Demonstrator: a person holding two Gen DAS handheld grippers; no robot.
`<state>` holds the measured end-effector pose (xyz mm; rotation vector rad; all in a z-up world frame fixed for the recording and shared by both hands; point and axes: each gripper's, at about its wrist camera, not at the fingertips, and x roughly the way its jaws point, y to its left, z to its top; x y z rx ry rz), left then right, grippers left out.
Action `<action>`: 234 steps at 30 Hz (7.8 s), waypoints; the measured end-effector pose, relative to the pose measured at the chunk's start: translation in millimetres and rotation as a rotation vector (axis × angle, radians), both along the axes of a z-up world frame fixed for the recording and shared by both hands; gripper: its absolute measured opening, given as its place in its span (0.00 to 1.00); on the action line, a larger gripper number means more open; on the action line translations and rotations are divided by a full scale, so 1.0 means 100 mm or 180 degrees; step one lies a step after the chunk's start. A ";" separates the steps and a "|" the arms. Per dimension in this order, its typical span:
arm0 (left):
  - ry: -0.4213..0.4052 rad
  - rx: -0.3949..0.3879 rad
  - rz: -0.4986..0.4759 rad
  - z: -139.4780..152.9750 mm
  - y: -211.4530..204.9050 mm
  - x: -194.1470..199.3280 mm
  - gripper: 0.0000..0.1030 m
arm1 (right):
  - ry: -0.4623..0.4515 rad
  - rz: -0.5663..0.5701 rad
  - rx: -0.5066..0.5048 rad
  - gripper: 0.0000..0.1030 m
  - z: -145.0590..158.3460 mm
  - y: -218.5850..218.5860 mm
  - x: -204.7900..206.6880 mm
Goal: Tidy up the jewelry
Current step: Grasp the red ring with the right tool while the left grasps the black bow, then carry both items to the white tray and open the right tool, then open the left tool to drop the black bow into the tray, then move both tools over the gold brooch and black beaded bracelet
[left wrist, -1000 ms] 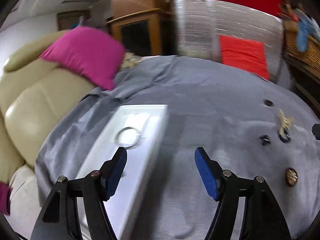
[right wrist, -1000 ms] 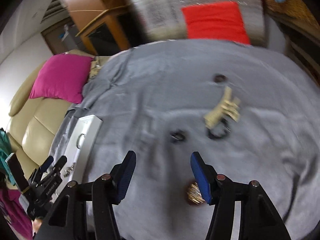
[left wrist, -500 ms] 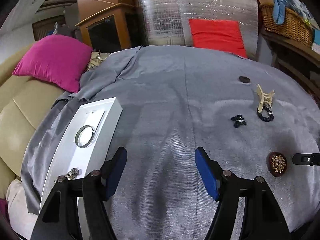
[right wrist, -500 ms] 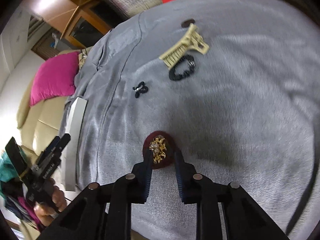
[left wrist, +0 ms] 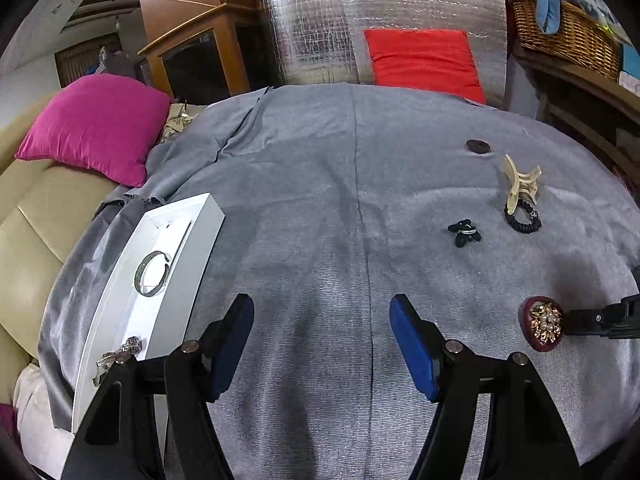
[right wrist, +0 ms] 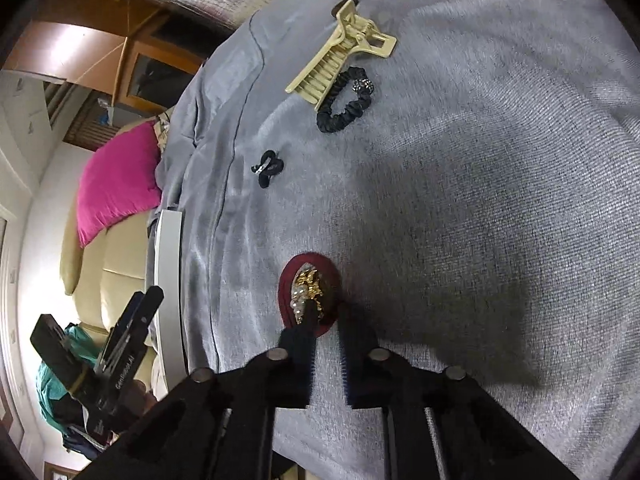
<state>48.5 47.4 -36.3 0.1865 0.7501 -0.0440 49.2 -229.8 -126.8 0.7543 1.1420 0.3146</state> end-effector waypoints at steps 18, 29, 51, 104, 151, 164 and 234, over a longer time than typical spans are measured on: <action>0.0104 -0.0015 -0.0032 -0.06 -0.12 0.07 0.69 | -0.0043 -0.0017 -0.0079 0.06 0.08 -0.03 0.08; 0.0257 -0.0192 -0.0335 -0.06 -0.32 0.61 0.69 | 0.0015 -0.0036 0.0068 0.35 -0.01 0.07 0.12; 0.0705 -0.0272 -0.0737 -0.53 -1.09 1.24 0.03 | -0.0184 -0.0035 0.0100 0.05 0.10 0.01 0.21; 0.0286 -0.0734 -0.0762 0.12 -0.57 0.66 0.18 | -0.0743 -0.0465 0.0198 0.05 0.57 -0.10 0.09; 0.0373 -0.0758 0.1475 0.07 2.40 -0.30 0.18 | -0.1443 0.0985 -0.0239 0.05 1.10 3.30 0.77; 0.0798 -0.0666 0.1514 -0.25 2.28 -0.14 0.18 | -0.1334 0.1368 -0.0689 0.05 0.70 3.88 0.94; 0.0661 -0.0477 -0.0954 -0.27 -0.97 0.11 0.66 | -0.0409 -0.0563 -0.0577 0.40 0.38 -0.53 0.78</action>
